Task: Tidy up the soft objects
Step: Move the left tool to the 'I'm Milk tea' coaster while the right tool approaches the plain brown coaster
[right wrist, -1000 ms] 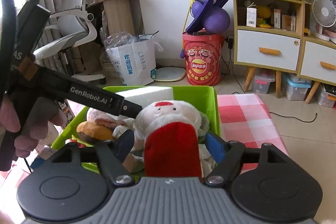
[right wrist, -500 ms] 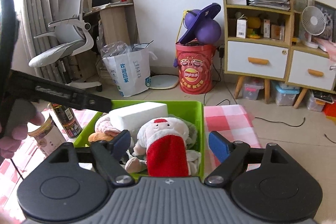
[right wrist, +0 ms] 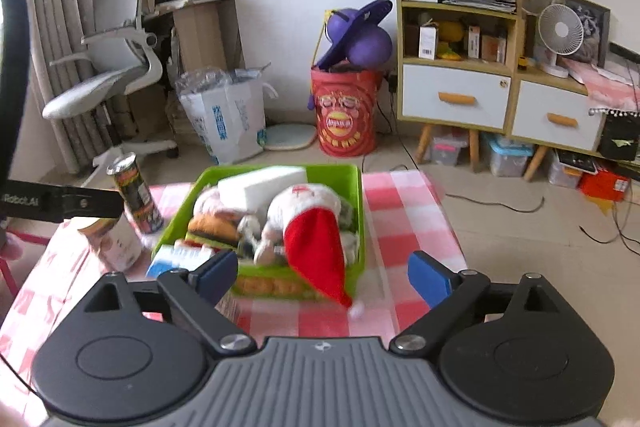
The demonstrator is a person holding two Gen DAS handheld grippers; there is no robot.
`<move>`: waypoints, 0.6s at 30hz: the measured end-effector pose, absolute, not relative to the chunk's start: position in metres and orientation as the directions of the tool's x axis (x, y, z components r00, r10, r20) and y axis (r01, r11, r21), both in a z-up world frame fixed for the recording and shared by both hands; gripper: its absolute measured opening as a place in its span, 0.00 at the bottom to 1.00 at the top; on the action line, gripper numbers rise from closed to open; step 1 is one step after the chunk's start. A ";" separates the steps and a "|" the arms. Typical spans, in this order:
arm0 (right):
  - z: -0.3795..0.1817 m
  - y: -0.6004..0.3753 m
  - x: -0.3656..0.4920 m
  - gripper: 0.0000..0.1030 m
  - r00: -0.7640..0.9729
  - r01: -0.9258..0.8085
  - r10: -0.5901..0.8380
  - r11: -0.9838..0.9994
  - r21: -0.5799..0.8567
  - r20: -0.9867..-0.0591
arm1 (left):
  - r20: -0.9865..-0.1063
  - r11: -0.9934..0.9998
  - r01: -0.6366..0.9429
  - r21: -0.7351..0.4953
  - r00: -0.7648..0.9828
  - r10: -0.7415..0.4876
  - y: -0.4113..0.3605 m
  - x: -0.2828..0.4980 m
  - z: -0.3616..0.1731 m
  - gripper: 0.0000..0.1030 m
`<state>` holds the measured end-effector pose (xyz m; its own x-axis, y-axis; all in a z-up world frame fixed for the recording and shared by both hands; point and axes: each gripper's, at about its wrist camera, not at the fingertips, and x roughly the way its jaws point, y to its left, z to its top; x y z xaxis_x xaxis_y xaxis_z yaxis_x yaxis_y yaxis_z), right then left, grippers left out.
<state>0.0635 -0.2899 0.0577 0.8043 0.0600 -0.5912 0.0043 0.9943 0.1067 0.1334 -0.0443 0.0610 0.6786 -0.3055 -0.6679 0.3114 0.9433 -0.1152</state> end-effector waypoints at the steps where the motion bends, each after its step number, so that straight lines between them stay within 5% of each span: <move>1: 0.058 -0.289 0.058 0.75 0.800 0.007 0.059 0.994 0.107 -0.597 | -0.672 0.947 0.298 -0.121 0.678 -0.300 -0.041 0.127 0.060 0.95; 18: 0.009 -0.258 0.012 0.77 0.730 0.002 0.013 1.000 0.021 -0.684 | -0.731 0.981 0.145 -0.126 0.655 -0.190 -0.004 0.057 -0.016 0.95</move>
